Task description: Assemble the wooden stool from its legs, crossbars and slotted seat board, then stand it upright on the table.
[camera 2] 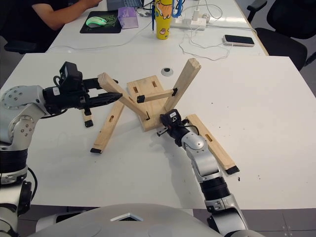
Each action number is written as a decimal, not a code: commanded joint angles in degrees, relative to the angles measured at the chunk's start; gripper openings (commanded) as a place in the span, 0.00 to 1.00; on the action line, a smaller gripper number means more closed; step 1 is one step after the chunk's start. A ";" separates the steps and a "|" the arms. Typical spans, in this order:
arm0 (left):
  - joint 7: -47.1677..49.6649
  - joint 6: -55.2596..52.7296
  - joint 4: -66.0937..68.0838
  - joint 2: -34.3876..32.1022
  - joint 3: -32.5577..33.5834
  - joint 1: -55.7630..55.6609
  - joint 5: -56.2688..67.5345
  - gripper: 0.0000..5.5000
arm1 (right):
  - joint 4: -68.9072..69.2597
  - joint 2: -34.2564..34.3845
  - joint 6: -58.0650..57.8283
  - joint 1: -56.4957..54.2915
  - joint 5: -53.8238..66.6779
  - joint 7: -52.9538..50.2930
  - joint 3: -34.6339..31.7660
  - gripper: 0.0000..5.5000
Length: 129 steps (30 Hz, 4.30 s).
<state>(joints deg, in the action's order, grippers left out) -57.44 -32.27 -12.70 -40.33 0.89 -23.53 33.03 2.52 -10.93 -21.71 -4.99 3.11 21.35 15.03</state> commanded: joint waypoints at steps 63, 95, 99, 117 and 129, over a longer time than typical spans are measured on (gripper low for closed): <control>-4.26 -4.15 12.74 3.01 -19.86 -6.26 -8.01 0.37 | 15.88 4.16 1.16 -6.49 -10.91 -11.41 5.77 0.00; -3.27 -4.08 12.69 3.64 -18.49 -5.15 -8.18 0.37 | 22.72 1.60 20.17 -0.50 -4.48 -6.08 -3.36 0.00; -2.51 -4.32 11.63 2.93 -17.32 -3.81 -7.81 0.37 | 22.11 -6.75 26.92 10.09 -4.31 1.07 -2.55 0.00; -4.00 0.19 12.88 5.30 -17.96 -5.37 -8.36 0.37 | -8.56 -1.14 7.03 6.04 -14.97 -5.72 2.11 0.00; 4.31 10.77 16.56 10.08 -11.09 -1.40 -9.19 0.43 | -10.44 -1.73 0.93 7.23 -14.15 -0.76 6.09 0.00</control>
<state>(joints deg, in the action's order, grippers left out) -57.54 -19.72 0.84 -31.82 -10.19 -28.46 26.81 -2.13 -12.07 -12.28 -3.29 -10.59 16.64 17.33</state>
